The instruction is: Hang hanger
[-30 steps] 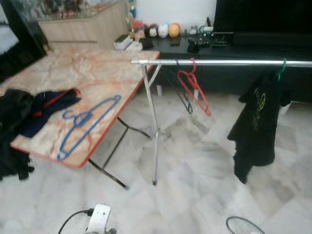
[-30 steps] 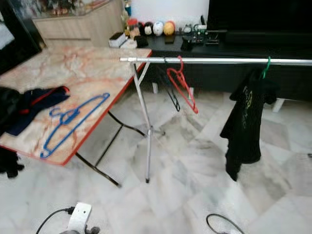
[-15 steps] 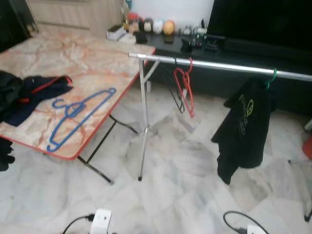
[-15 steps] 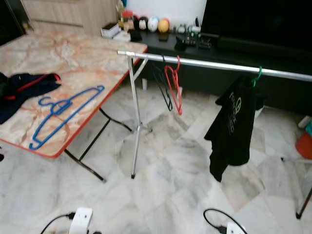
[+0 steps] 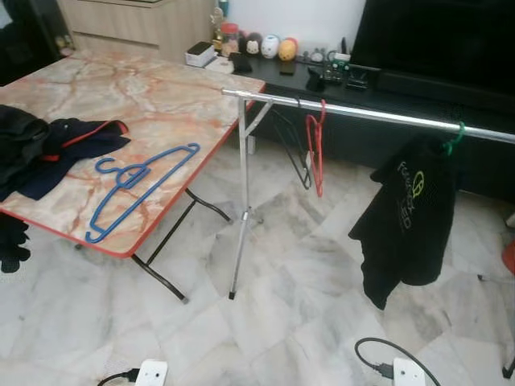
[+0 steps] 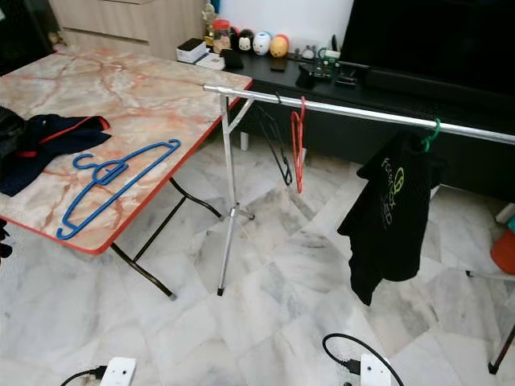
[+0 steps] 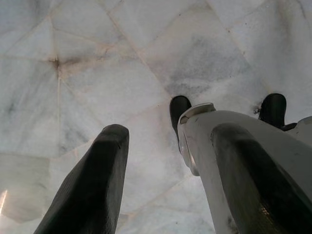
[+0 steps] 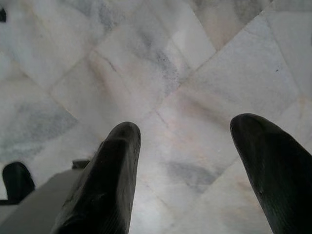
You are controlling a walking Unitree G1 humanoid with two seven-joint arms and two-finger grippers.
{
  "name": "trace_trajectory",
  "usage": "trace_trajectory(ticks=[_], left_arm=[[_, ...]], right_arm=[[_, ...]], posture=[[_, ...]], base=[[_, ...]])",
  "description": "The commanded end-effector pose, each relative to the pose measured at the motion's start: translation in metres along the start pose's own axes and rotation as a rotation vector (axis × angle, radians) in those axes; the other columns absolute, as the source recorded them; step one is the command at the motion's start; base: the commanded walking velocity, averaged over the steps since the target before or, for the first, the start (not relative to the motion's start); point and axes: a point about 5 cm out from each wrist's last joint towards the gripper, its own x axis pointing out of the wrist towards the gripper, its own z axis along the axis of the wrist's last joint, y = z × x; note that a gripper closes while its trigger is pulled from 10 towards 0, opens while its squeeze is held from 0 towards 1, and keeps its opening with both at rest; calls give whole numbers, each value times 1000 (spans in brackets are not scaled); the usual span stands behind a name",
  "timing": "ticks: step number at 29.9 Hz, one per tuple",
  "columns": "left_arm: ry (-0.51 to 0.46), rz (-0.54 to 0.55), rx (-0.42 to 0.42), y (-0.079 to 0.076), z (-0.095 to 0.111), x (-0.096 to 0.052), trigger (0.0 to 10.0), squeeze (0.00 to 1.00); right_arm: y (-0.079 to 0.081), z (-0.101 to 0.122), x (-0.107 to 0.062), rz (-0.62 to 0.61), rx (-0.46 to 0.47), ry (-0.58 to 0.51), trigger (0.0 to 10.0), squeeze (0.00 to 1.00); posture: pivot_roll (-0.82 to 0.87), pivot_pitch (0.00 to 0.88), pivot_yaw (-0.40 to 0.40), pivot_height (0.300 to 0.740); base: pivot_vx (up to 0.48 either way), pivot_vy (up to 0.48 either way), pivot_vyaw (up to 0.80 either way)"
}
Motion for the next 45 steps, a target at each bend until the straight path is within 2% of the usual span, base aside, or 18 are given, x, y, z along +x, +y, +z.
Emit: trace_trajectory(ticks=[1, 4, 6, 11, 13, 15, 21, 27, 28, 33, 45], left_arm=[[7, 13, -22, 1, -6, -1, 10000, 0], [23, 11, -9, 2, -10, -2, 10000, 0], [35, -1, 30, 0, -11, -2, 10000, 0], [30, -15, 79, -5, -10, -1, 10000, 0], [19, -15, 84, -6, -9, -1, 10000, 0], [3, -15, 102, -7, -7, -1, 10000, 0], [-7, -19, 93, -6, -6, -1, 10000, 0], [5, -21, 106, -6, -6, -1, 10000, 0], [8, -21, 89, -7, -7, -1, 10000, 0], [16, -23, 82, -8, -8, -1, 10000, 0], [13, -29, 95, -8, -9, -1, 10000, 0]], right_arm=[[0, -6, -1, 5, -18, 15, 10000, 0], [-1, -6, -1, -18, 32, 15, 10000, 0], [-2, -7, -1, -35, 65, 21, 10000, 0], [0, -13, -2, -75, 143, 47, 10000, 0], [4, -14, -2, -58, 121, 56, 10000, 0], [10, -16, -3, -24, 46, 56, 10000, 0], [2, -17, -3, -65, 83, 65, 10000, 0], [4, -14, -2, -66, 74, 55, 10000, 0], [-3, -14, -2, -71, 68, 56, 10000, 0], [-10, -14, -2, -69, 47, 56, 10000, 0], [-9, -15, -2, -70, 41, 56, 10000, 0]], posture=[[137, 0, -90, 740], [123, 0, -53, 740], [90, 0, -6, 740], [41, 0, 28, 740], [36, 0, 27, 740], [34, 0, 21, 740], [-1, 0, 27, 740], [1, 0, 24, 740], [3, 0, 24, 740], [8, 0, 27, 740], [-1, 0, 35, 740]], base=[[0, 0, 0], [0, 0, 0], [0, 0, 0], [0, 0, -345], [0, 0, -800], [0, 0, -800], [0, 0, -800], [0, -101, -800], [0, -330, -800], [0, -123, -800], [0, 0, -800]])
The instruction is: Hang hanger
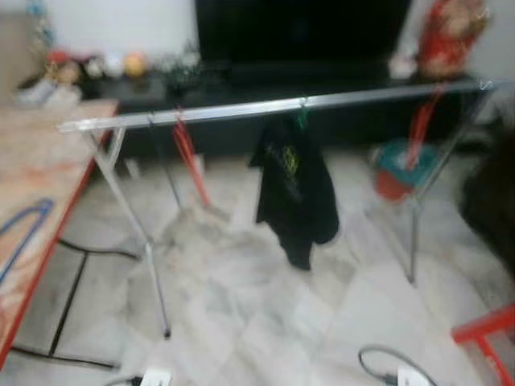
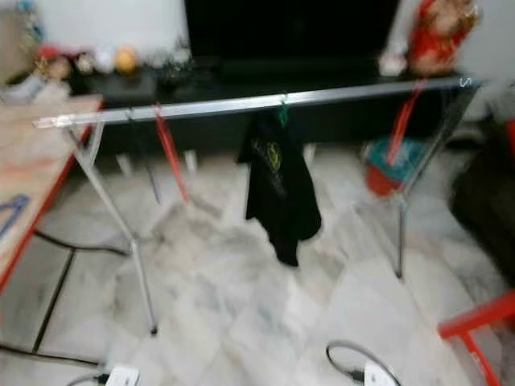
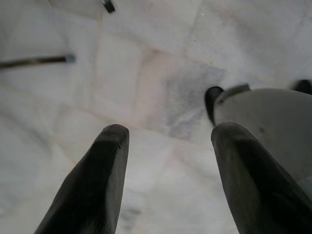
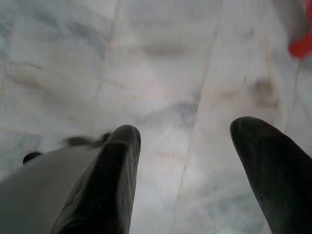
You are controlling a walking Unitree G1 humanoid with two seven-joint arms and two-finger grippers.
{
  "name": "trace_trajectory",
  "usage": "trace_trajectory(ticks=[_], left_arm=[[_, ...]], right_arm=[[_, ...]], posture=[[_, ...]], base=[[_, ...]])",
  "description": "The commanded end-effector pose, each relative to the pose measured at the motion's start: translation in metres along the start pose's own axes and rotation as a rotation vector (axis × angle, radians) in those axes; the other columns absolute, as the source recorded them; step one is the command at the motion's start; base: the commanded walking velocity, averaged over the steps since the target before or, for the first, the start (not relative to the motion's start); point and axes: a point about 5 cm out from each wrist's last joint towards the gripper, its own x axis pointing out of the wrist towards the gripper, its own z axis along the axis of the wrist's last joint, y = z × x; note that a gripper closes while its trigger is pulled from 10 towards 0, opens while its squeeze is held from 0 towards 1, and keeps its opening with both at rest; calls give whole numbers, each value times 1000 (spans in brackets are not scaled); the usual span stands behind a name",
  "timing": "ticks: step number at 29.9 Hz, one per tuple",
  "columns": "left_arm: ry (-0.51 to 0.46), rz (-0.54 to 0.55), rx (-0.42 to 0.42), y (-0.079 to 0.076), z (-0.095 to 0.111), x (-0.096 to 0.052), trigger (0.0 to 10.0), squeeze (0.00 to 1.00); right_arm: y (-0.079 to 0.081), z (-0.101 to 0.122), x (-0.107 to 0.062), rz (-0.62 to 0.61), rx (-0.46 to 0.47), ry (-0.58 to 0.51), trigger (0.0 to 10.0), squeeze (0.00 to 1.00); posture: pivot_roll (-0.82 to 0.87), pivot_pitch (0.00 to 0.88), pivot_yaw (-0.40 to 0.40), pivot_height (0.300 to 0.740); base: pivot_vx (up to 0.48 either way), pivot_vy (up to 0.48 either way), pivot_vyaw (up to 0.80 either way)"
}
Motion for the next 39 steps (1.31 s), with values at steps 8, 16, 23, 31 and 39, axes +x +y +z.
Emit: trace_trajectory(ticks=[8, 16, 23, 31, 39], left_arm=[[4, -21, 14, -5, -1, 0, 10000, 0], [-1, -24, 9, -5, 0, 0, 10000, 0], [-5, -27, 2, -5, -1, 0, 10000, 0], [1, -29, 12, -4, -2, 0, 10000, 0], [0, -24, 13, -3, -1, 0, 10000, 0]], right_arm=[[-2, 0, 0, -5, -7, 1, 10000, 0], [-2, 0, 0, -4, -9, 3, 10000, 0], [0, -1, 0, 1, -11, 4, 10000, 0], [1, -3, 0, 3, -10, 7, 10000, 0], [2, -2, 0, 6, -8, 5, 10000, 0]], posture=[[-2, 0, 33, 740], [-2, 0, 31, 740], [-2, 0, 33, 740], [-1, 0, 35, 740], [0, 0, 43, 740]], base=[[0, 0, -800], [0, 0, -800], [0, 0, -800], [0, 0, -800], [0, 0, -800]])
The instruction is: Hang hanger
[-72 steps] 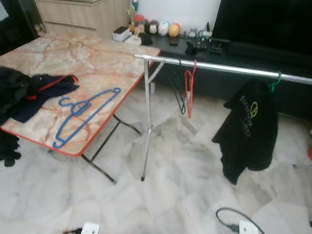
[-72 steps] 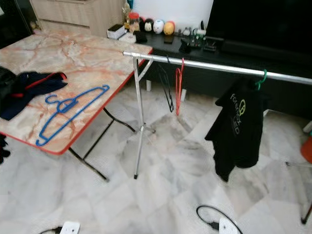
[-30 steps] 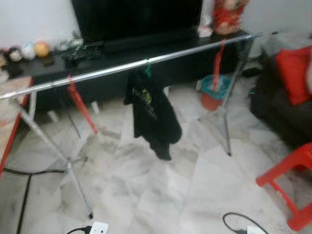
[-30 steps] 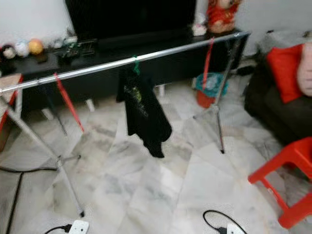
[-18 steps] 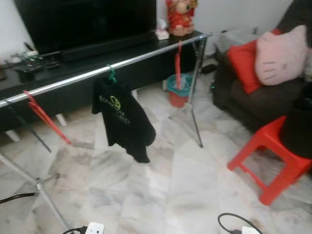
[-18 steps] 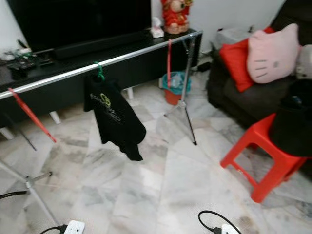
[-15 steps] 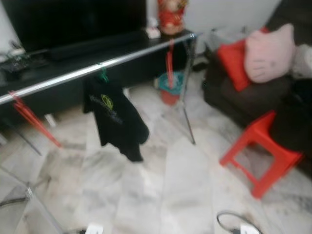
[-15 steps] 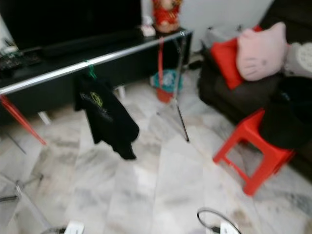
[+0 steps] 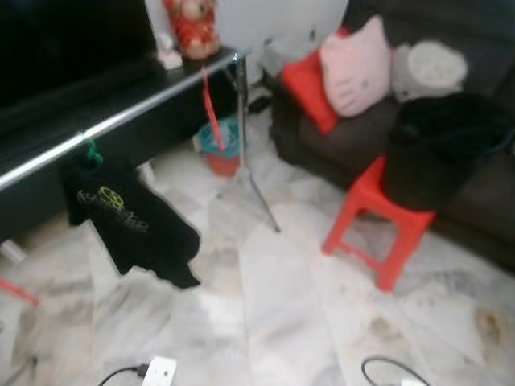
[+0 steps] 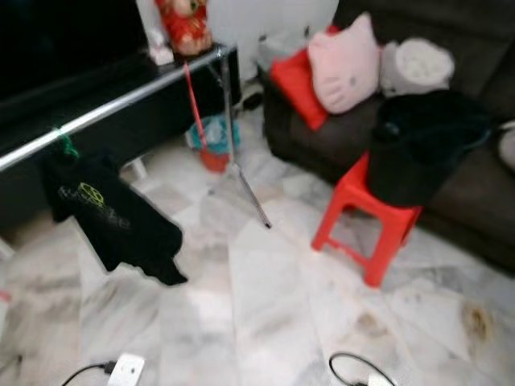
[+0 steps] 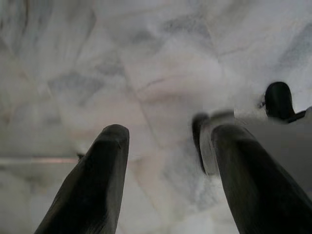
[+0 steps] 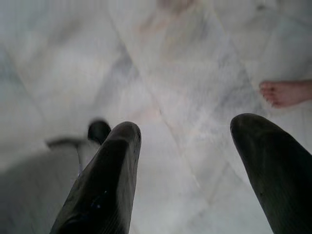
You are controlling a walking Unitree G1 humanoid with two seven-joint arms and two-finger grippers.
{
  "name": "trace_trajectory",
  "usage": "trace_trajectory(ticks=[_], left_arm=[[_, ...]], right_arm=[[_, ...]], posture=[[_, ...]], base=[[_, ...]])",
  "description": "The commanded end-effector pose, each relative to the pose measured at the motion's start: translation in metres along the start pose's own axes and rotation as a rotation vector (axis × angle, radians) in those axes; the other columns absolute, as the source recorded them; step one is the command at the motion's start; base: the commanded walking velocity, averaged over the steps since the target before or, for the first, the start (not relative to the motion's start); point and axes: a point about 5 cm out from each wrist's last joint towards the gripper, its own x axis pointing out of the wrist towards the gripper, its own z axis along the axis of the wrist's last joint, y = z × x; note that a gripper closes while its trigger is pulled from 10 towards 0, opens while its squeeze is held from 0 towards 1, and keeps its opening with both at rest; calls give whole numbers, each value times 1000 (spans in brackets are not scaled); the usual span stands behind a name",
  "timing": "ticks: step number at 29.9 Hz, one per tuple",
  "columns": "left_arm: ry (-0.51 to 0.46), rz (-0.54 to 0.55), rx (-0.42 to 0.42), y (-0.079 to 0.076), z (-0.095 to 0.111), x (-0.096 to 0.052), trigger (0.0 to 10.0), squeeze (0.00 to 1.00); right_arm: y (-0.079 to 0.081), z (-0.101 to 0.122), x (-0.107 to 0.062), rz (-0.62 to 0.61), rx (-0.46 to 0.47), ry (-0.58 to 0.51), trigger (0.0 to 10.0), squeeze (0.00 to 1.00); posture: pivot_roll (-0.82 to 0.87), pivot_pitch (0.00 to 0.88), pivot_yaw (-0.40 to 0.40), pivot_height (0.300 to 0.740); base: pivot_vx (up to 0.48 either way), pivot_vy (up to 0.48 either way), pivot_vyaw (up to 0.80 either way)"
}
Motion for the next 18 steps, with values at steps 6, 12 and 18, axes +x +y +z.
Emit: trace_trajectory(ticks=[6, 12, 18], left_arm=[[24, 12, -5, 5, -5, -1, 10000, 0], [29, 15, 1, 6, -4, -1, 10000, 0], [26, 15, -3, 7, -3, -1, 10000, 0]], right_arm=[[4, -3, -1, 4, 23, 3, 10000, 0], [5, -2, -1, 2, 46, -3, 10000, 0], [6, -1, -1, 4, 47, -4, 10000, 0]], posture=[[-1, 0, 46, 740], [4, 0, 46, 740], [6, 0, 47, 740]], base=[[0, 0, -506], [0, 0, 0], [42, 0, 0]])
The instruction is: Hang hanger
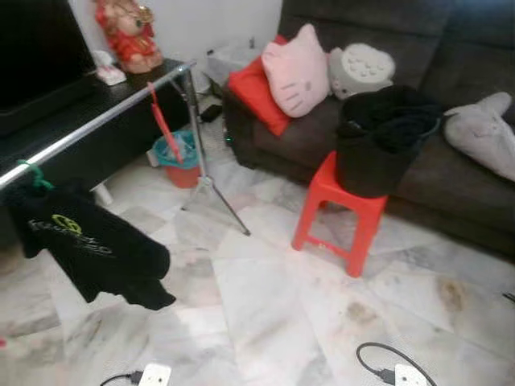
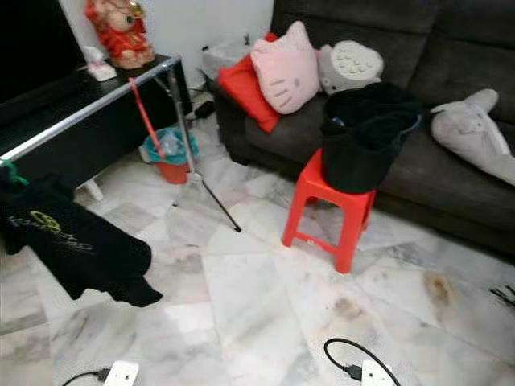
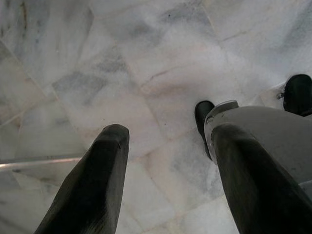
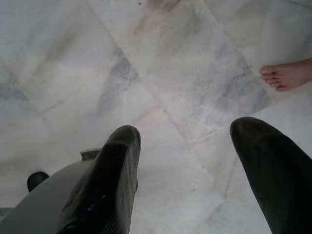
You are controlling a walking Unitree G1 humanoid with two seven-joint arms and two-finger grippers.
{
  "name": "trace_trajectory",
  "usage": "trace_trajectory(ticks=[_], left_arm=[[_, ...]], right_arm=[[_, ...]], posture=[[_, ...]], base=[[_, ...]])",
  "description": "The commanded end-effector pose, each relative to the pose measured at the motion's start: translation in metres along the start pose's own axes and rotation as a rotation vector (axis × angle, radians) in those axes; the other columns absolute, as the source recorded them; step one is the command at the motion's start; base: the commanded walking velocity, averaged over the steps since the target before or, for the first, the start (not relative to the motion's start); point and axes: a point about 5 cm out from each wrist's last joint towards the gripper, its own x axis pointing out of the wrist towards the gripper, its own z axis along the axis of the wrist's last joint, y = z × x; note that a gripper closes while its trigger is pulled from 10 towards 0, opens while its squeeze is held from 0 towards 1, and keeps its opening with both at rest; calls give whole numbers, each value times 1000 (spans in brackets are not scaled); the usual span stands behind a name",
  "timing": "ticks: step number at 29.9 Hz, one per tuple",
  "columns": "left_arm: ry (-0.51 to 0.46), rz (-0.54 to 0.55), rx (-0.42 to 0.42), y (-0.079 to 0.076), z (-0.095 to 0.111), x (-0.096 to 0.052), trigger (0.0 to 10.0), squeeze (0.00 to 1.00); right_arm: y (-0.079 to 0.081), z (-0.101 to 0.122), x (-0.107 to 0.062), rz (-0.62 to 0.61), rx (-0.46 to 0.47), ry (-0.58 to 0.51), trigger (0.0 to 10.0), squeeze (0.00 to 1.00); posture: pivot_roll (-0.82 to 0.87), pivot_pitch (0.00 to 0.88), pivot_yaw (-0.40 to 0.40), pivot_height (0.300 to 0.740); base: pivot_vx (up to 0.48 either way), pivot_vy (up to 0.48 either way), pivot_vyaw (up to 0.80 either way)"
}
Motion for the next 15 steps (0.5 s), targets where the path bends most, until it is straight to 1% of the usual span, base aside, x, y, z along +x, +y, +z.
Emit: trace_trajectory(ticks=[1, 13, 15], left_arm=[[1, 5, 2, 2, 3, 0, 10000, 0], [-1, 1, -1, 2, 3, 0, 10000, 0], [0, 0, -1, 2, 3, 0, 10000, 0]], right_arm=[[1, -1, 0, 1, 19, 3, 10000, 0], [0, -2, 0, -11, 50, 3, 10000, 0], [0, -2, 0, -10, 54, 5, 10000, 0]], posture=[[4, 0, 48, 740], [4, 0, 48, 740], [4, 0, 47, 740]], base=[[251, 0, 0], [271, 0, 0], [285, 0, -800]])
